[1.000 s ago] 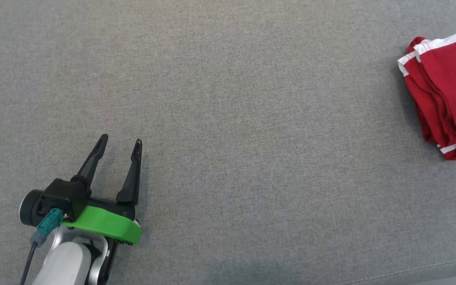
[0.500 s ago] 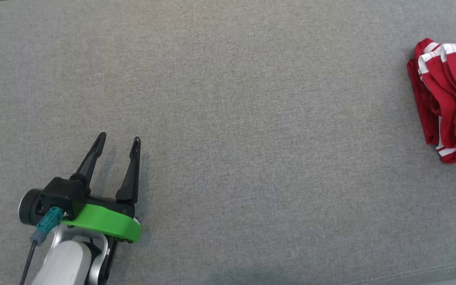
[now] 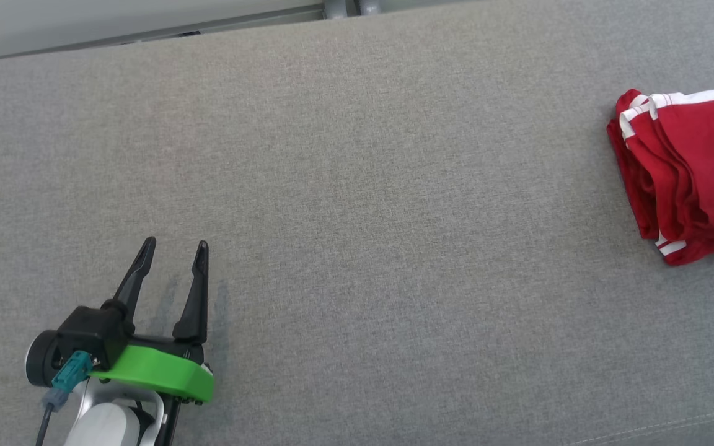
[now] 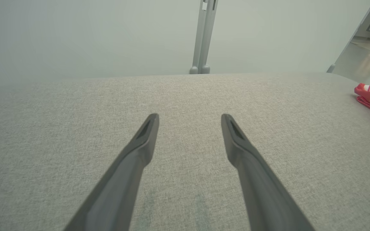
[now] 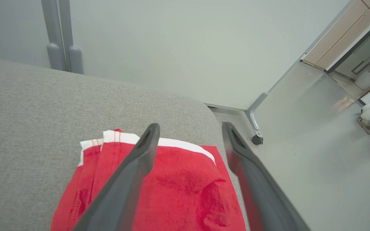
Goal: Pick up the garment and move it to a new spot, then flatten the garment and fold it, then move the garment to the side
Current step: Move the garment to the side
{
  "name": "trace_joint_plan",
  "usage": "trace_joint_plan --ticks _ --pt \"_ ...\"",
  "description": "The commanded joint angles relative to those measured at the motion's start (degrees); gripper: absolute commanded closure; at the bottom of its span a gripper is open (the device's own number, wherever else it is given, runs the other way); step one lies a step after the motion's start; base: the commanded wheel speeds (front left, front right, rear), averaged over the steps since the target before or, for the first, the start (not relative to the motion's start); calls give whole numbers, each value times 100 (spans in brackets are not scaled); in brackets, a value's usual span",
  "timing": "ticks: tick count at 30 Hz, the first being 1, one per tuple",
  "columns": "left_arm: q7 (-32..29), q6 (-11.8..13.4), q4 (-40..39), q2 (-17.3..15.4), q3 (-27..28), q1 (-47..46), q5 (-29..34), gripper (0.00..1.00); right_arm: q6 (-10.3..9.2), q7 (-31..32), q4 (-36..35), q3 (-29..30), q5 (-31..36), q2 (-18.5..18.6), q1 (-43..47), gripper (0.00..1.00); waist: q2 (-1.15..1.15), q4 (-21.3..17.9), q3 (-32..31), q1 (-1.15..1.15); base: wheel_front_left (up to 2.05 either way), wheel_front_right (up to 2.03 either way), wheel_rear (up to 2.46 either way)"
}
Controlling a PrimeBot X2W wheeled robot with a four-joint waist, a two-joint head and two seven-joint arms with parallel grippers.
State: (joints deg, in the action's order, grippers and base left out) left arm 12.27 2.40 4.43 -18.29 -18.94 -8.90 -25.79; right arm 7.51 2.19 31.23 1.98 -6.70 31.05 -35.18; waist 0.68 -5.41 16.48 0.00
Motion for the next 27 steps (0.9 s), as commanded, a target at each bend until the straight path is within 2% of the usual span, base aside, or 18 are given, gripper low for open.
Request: trace_joint_plan --ticks 1,8,13,23,27 --pt "59 58 36 10 37 133 -63 0 -4 -194 -318 -59 -210 -97 234 0 -68 41 -323 0 0 0 0" --pt "139 249 224 48 165 441 -124 0 -3 -764 -1495 -231 -425 -353 1212 0 -68 278 -756 0 0 0 0" --pt "198 362 421 66 172 555 -18 0 -3 -1171 -1968 -180 -377 -809 2165 0 -68 603 -1009 0 0 0 0" --pt "291 425 692 132 264 688 230 0 -3 -1701 -2071 81 144 -1535 3343 0 -68 1029 -1306 0 0 0 0" --pt "293 308 789 172 352 780 320 0 -3 -1746 -2041 218 322 -1819 3618 0 -68 1070 -1403 0 0 0 0"
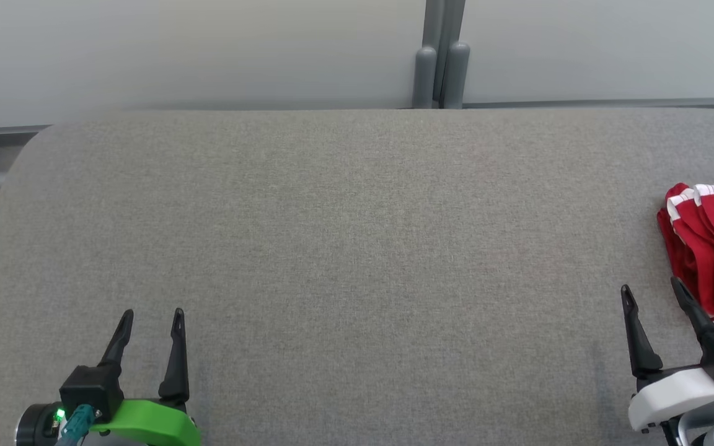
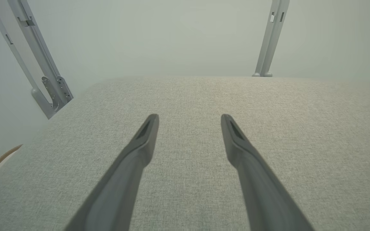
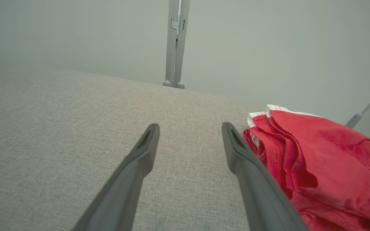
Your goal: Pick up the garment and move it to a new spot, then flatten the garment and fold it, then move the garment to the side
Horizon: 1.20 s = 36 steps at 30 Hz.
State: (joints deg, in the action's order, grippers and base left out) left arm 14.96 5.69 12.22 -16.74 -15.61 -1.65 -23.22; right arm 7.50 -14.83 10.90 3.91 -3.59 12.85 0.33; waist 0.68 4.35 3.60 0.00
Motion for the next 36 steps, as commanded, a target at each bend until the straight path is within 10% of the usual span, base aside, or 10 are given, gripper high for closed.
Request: trace_joint_plan --ticks 1,12,36 --pt "24 -75 34 33 30 98 75 0 -2 -42 -36 74 29 -85 105 0 -68 97 -140 0 0 0 0" --pt "22 -608 209 233 341 379 353 0 -2 -37 -22 705 763 -843 541 0 -68 -84 -395 0 0 0 0" --pt "23 -1119 301 764 1209 451 863 0 -2 -38 -68 973 1134 -992 372 0 -68 -367 -450 0 0 0 0"
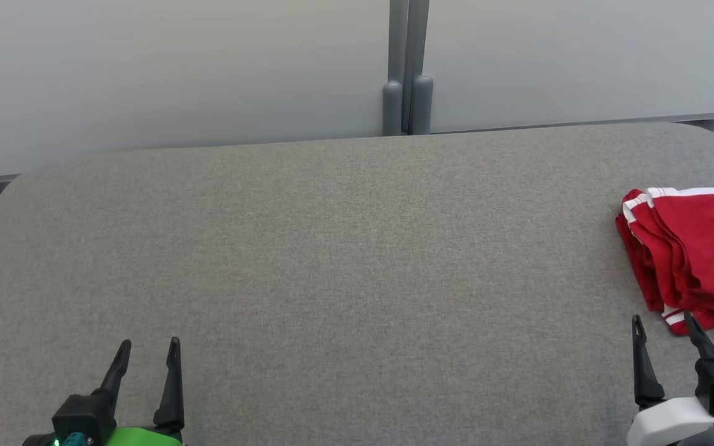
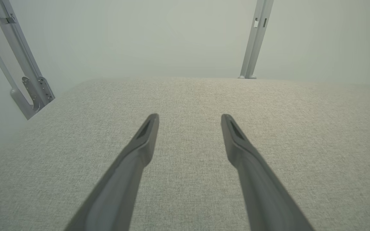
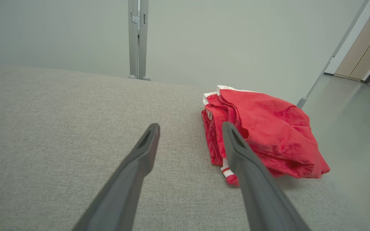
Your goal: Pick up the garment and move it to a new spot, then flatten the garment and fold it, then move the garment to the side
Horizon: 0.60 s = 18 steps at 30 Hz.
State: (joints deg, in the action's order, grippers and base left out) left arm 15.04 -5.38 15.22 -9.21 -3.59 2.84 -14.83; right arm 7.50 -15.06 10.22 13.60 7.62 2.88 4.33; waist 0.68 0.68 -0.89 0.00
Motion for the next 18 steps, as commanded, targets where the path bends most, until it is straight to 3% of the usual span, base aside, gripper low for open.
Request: trace_joint_plan --ticks 1,18 --pt "15 -26 13 30 30 11 34 0 -2 -14 27 5 -59 5 -39 0 -68 -1 -1 0 0 0 0" --pt "15 -154 48 215 279 26 243 0 -2 -14 112 0 -116 4 -102 0 -68 32 14 0 0 0 0"
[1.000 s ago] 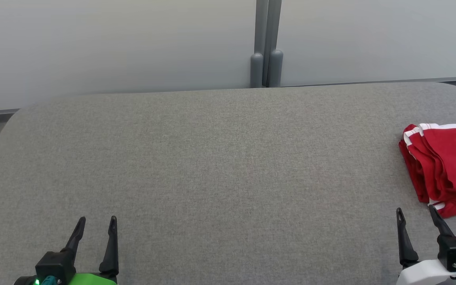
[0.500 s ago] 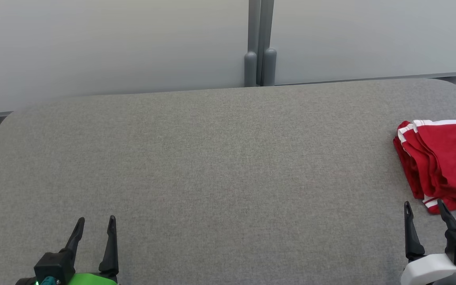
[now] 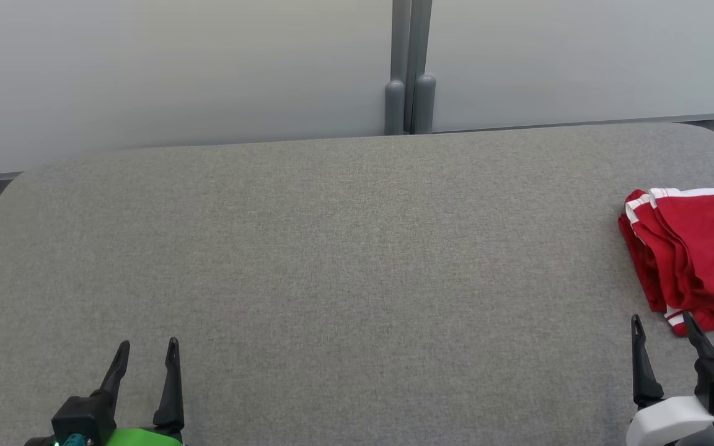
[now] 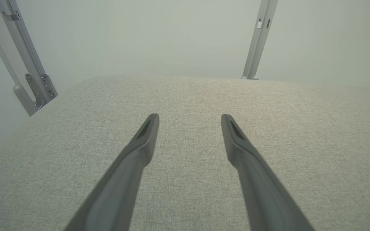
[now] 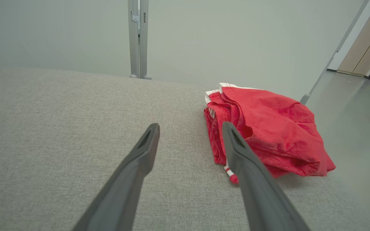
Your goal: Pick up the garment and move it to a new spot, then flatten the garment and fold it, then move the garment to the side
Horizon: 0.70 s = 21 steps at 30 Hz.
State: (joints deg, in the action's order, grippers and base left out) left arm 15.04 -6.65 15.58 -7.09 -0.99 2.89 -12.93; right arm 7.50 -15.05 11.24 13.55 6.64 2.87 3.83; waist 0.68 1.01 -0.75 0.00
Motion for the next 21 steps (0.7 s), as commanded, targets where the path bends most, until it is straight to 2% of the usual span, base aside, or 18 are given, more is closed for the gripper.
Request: trace_joint_plan --ticks 1,10,11,16,21 --pt "0 -2 2 3 -1 0 0 0 0 0 2 2 1 0 0 0 0 0 0 0 0 0 0" --pt "2 -7 -5 17 13 -10 19 0 0 -1 -12 5 3 3 -22 0 -5 -2 9 0 0 0 0" --pt "-8 1 89 47 -17 23 -5 100 1 5 90 -4 2 -45 62 100 0 -2 10 0 0 0 0" --pt "-46 1 346 110 -59 35 -20 100 1 19 364 -4 -9 -126 105 100 0 -3 11 0 0 0 0" --pt "-215 -5 338 132 22 -59 -568 100 1 247 441 38 -669 -116 -54 100 -3 -6 13 0 0 0 0"
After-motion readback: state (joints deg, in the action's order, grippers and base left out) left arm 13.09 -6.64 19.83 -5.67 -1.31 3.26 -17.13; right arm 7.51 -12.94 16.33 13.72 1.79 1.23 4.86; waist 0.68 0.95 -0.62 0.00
